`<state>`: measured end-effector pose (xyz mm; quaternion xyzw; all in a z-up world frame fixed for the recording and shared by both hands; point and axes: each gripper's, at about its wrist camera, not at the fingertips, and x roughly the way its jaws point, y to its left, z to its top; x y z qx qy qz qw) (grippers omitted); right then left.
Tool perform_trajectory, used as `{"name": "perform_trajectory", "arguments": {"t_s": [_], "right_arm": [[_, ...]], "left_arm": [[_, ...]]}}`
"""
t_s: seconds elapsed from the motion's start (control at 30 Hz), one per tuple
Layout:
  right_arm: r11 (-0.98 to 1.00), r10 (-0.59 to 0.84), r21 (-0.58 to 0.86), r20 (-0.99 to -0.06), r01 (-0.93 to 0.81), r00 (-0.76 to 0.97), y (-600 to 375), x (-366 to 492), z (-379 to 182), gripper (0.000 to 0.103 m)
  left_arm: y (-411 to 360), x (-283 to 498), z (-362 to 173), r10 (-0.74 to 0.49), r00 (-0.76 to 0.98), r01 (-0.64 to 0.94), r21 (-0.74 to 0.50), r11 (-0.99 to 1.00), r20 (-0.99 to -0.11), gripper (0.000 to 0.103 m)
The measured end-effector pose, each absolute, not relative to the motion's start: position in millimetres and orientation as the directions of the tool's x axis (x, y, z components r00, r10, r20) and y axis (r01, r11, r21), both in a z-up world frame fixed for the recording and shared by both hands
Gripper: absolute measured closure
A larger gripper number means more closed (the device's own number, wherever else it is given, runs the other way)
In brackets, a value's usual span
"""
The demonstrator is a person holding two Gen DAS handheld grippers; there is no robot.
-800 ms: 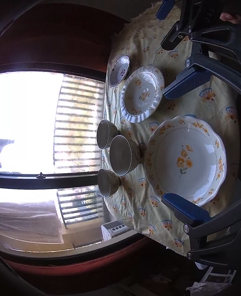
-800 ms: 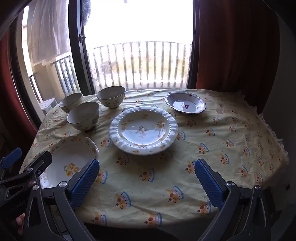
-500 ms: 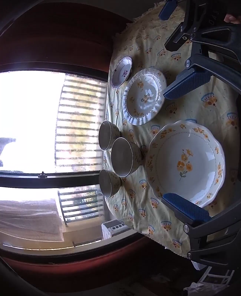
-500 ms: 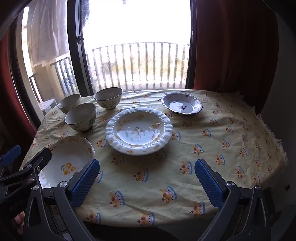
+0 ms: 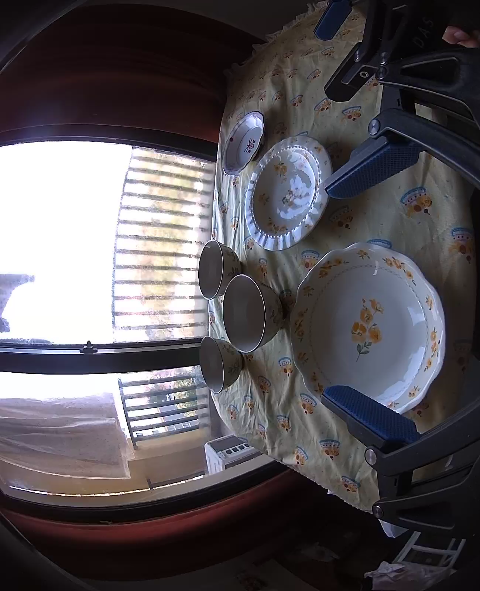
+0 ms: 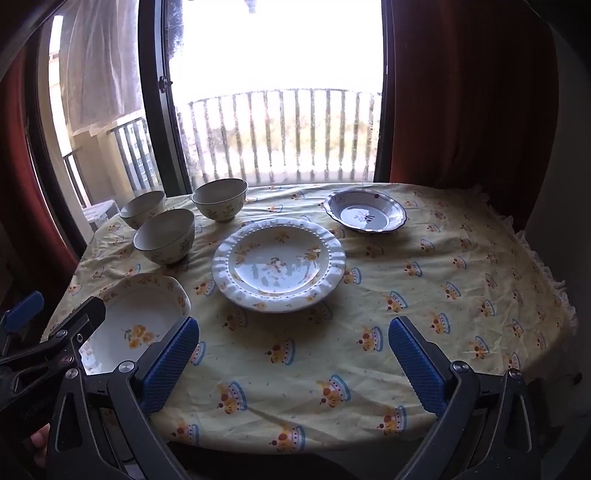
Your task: Organize plates and bowls
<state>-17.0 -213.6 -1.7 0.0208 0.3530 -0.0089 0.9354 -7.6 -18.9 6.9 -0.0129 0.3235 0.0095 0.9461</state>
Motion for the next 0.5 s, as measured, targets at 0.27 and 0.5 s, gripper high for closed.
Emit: {"name": "perform_trajectory", "arguments": {"t_s": [0.27,0.5], "right_arm": [[0.999,-0.002,0.031,-0.66,0.03,0.752,-215.1,-18.4,-4.1,0.0],[0.999,-0.004,0.031,-0.659,0.033,0.752,-216.2,-16.3,-3.9,0.0]], "left_arm": [[-18.6,-8.7,6.6,0.004,0.788,-0.027,-0.028,0.999,-0.616,0.001],[-20.1,-7.1,6.0,0.003,0.785,-0.026,-0.028,0.999,-0.62,0.001]]}}
